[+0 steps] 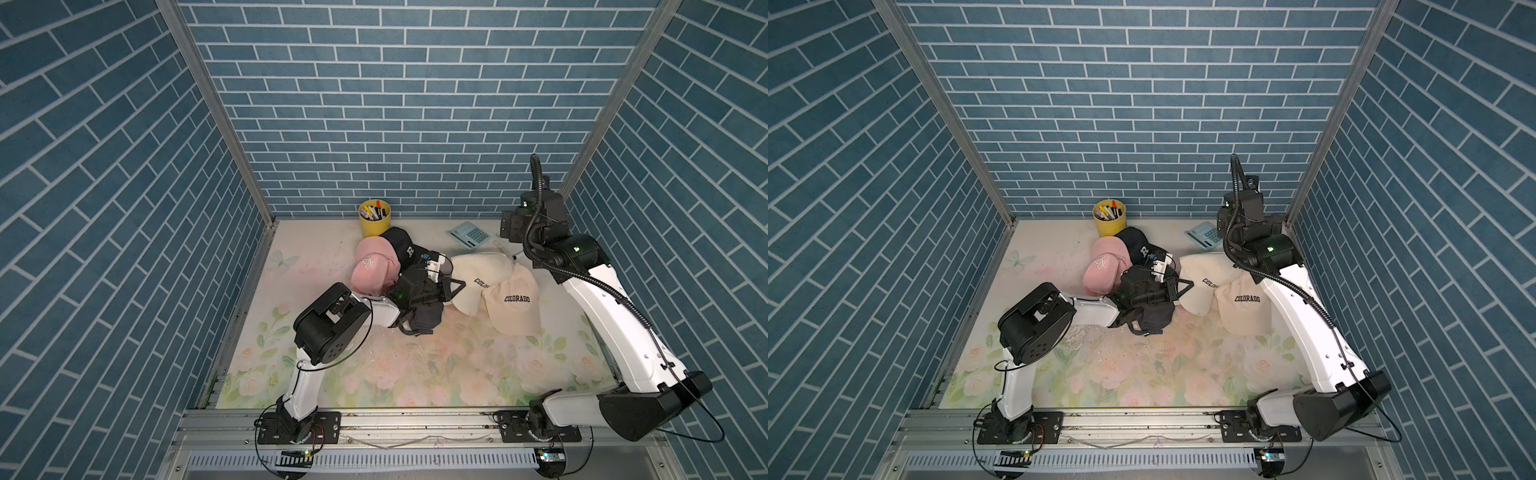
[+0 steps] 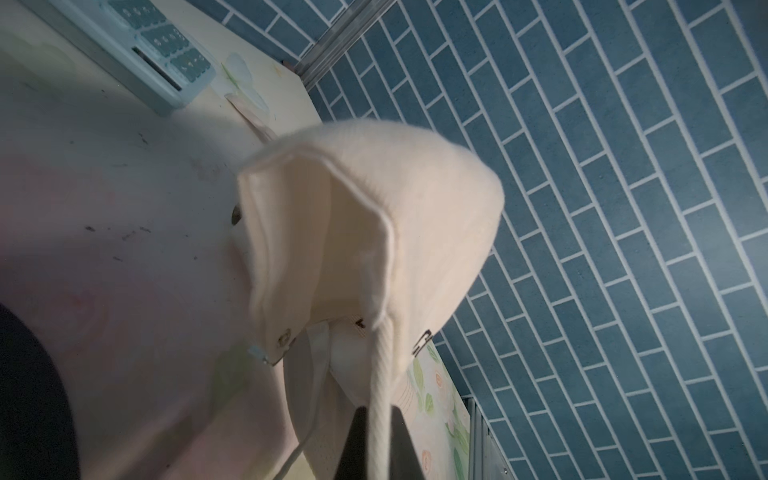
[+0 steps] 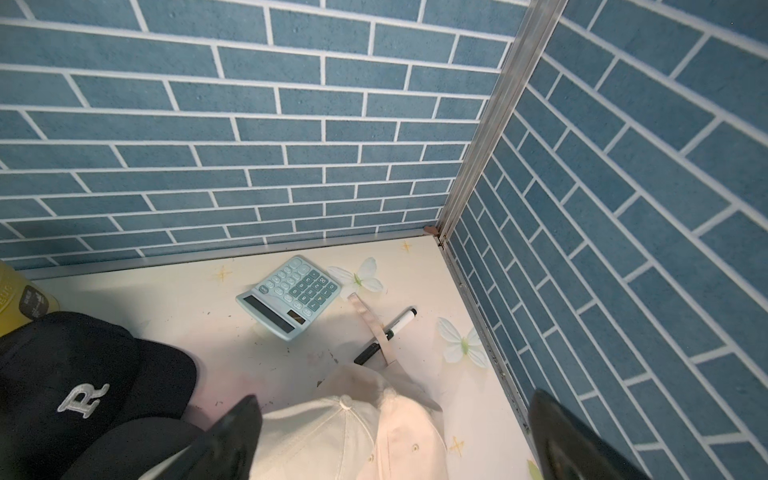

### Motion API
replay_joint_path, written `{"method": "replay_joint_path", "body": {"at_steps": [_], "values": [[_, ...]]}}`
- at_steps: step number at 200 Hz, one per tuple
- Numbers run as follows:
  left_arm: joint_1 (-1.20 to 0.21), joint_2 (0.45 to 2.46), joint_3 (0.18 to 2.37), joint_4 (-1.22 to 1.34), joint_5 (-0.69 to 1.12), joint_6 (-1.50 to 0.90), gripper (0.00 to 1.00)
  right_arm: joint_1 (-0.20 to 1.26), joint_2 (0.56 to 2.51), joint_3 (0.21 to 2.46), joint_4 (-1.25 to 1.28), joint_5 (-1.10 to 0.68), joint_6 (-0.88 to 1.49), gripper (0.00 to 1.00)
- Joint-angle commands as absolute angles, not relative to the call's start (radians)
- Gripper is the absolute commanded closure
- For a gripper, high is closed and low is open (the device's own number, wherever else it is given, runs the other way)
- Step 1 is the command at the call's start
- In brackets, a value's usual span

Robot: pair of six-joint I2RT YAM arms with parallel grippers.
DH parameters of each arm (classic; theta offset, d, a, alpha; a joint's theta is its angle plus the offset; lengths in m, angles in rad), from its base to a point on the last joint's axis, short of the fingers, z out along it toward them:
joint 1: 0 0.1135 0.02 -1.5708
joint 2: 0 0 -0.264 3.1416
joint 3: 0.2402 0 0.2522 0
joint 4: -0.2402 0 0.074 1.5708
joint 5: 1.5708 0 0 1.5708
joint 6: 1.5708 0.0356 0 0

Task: Open the adjustable buckle of the baseball cap
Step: Place the baseball cap at the center of the board.

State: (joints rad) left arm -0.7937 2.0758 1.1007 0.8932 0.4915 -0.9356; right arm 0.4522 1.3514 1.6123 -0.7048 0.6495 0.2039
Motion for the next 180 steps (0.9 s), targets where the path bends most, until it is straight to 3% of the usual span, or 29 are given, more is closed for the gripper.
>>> {"method": "replay_joint_path", "body": {"at_steps": [1, 40, 103, 123, 146, 180], "values": [[-0.79, 2.13, 1.134, 1.027, 0.567, -1.099, 1.0, 0.451, 1.318, 1.593, -0.73, 0.654, 0.227, 0.01], [-0.794, 2.192, 1.106, 1.141, 0.548, -1.256, 1.0, 0.448, 1.266, 1.55, -0.762, 0.668, 0.249, 0.01], [-0.872, 2.315, 1.237, 1.166, 0.488, -1.355, 0.97, 0.448, 1.115, 1.41, -0.79, 0.687, 0.304, 0.01], [-0.882, 2.327, 1.254, 1.129, 0.47, -1.362, 0.86, 0.449, 1.093, 1.394, -0.799, 0.684, 0.299, 0.01], [-0.887, 2.316, 1.274, 1.033, 0.454, -1.327, 0.6, 0.449, 1.087, 1.383, -0.8, 0.672, 0.29, 0.01], [-0.893, 2.232, 1.3, 0.803, 0.412, -1.145, 0.31, 0.449, 1.101, 1.369, -0.783, 0.648, 0.28, 0.01]]}}
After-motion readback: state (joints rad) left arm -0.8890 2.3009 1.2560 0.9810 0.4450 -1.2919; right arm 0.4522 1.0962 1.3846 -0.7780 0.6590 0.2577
